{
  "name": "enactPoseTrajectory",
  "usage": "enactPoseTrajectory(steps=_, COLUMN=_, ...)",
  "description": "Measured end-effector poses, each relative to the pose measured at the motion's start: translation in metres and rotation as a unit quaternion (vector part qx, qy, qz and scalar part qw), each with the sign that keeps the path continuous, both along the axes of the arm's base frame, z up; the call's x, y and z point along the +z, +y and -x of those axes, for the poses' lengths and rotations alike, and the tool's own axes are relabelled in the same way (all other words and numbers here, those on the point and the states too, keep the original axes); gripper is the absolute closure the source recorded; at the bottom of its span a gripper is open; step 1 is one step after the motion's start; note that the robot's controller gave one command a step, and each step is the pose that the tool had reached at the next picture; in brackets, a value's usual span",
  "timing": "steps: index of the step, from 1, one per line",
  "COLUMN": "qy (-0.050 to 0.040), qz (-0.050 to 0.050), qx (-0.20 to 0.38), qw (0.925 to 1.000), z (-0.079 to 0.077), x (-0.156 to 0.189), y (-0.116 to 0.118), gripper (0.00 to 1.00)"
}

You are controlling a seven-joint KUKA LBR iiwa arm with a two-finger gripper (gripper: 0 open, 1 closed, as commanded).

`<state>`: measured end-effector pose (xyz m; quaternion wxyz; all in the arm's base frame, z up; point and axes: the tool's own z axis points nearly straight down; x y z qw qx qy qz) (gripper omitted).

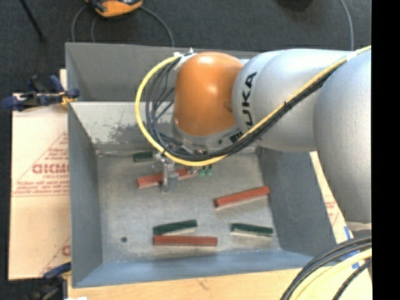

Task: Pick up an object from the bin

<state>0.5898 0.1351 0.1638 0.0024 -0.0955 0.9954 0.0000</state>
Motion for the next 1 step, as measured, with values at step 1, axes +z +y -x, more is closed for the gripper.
enactPoseTrajectory(steps=1, qy=-0.0012, qz=0.000, qx=0.000, qw=1.0000, z=-0.0007, x=0.0087, y=0.0001, gripper=1.00)
